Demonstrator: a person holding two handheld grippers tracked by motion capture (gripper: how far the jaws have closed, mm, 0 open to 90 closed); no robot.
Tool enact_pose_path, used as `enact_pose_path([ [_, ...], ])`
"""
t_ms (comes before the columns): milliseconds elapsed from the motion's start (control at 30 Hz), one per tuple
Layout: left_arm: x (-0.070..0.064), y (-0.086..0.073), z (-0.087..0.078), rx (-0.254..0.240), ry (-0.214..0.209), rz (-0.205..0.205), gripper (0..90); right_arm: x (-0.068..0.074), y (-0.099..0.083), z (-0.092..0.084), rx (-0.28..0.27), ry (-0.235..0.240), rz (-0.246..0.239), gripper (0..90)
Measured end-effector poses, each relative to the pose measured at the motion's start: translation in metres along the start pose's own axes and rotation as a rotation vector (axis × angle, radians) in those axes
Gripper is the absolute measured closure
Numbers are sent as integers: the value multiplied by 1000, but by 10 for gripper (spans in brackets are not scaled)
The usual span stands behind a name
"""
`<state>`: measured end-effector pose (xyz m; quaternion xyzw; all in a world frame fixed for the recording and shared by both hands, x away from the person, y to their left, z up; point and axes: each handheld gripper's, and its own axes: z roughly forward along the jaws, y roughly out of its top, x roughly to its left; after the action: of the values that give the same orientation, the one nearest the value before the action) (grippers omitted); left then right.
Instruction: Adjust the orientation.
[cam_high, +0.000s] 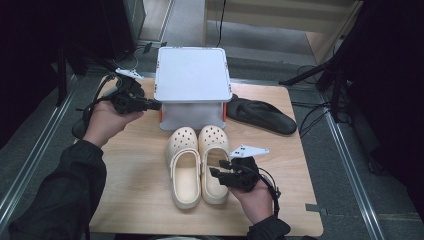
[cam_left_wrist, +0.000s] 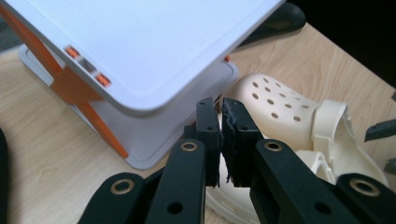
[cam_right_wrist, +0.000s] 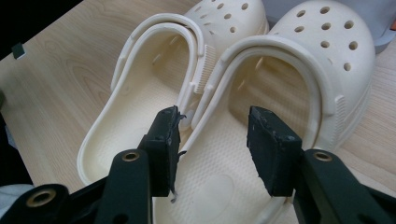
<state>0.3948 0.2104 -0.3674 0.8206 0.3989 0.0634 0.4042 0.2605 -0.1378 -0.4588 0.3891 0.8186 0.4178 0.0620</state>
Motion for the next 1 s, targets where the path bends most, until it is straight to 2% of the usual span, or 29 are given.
enact_pose_path([
  [100,4,10,-1,2,18,16,859,1,1,2,-9,-8,5,549],
  [200,12,24,0,-2,16,6,862,2,1,4,-11,-13,12,550],
  [400,19,34,8,5,37,7,858,3,1,9,-3,-8,13,519],
  [600,26,33,21,24,51,27,864,4,4,18,-5,-9,28,509],
  [800,30,28,25,38,57,21,863,6,4,29,2,-23,32,482],
  [1000,31,26,25,37,61,31,857,7,4,37,9,-26,64,458],
])
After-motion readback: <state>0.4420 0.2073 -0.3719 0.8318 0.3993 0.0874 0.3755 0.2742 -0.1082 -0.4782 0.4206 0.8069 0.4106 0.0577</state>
